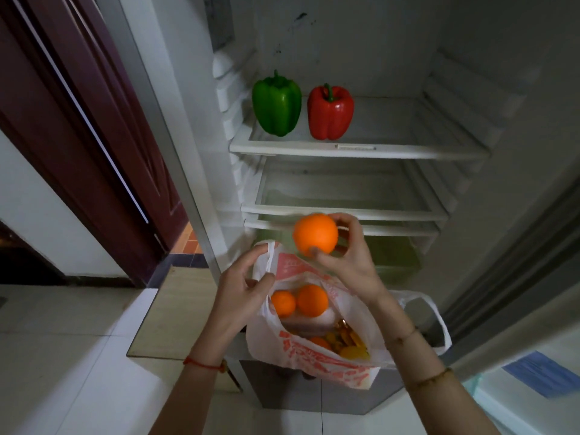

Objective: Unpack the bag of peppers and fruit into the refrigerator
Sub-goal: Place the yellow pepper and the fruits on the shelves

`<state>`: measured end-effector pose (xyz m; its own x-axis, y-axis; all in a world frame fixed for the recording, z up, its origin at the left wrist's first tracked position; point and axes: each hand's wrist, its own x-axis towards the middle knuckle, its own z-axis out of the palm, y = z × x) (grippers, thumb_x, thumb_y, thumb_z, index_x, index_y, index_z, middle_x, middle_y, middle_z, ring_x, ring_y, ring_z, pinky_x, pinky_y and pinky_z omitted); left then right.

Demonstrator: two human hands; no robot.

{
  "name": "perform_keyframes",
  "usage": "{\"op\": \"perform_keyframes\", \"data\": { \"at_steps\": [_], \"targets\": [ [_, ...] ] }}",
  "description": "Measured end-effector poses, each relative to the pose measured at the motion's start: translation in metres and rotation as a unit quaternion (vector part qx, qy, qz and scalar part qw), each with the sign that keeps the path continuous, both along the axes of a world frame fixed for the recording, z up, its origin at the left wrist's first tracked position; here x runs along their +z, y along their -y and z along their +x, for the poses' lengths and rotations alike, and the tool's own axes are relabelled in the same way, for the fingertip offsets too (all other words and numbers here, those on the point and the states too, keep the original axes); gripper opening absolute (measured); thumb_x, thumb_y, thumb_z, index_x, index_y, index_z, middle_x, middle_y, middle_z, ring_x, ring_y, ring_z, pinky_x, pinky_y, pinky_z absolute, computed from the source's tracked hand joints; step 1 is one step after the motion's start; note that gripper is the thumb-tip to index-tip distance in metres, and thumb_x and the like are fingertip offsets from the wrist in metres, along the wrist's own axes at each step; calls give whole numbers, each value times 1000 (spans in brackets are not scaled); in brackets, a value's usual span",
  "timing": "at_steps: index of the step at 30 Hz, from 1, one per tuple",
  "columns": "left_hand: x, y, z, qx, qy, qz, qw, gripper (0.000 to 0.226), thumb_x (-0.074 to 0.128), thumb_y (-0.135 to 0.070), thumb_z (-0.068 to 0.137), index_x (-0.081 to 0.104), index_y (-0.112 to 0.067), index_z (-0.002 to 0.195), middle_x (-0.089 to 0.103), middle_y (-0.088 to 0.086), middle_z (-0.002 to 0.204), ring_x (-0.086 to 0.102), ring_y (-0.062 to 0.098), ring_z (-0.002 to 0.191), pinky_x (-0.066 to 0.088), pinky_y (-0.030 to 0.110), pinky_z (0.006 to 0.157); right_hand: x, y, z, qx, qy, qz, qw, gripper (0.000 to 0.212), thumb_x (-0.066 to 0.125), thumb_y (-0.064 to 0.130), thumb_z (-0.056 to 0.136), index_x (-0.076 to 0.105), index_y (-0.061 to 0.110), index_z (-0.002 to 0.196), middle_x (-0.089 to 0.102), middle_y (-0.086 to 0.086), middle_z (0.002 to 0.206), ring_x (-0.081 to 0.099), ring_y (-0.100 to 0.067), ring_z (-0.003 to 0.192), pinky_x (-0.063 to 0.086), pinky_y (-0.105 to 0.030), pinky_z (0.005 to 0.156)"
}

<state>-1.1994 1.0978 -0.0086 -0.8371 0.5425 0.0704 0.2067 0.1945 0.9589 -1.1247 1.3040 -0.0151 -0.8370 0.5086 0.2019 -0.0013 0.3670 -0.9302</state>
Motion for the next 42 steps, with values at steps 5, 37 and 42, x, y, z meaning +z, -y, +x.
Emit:
{"op": "perform_keyframes", "data": {
  "at_steps": [5,37,42],
  "targets": [
    [3,-3,-3,-10,9,1,1000,56,60,-5,88,53,-51,119,64,-5,127,71,17,95,62,42,74,28,-9,-53,-30,1,62,998,77,81,24,76,38,20,140,29,2,130,48,-16,117,49,-23,96],
    [13,-2,-7,-27,18,23,999,57,58,-1,88,57,-49,119,63,-32,116,71,25,86,59,51,74,21,-11,-90,-103,-41,87,990,41,74,30,81,57,14,114,62,-4,113,61,-16,98,53,-30,84],
    [4,7,-4,-10,23,18,1000,55,58,1,88,57,-46,118,65,-4,125,73,26,77,60,52,70,-17,11,-23,9,-25,125,992,25,56,30,88,66,12,73,65,8,70,62,-4,65,50,-21,63]
  ]
}}
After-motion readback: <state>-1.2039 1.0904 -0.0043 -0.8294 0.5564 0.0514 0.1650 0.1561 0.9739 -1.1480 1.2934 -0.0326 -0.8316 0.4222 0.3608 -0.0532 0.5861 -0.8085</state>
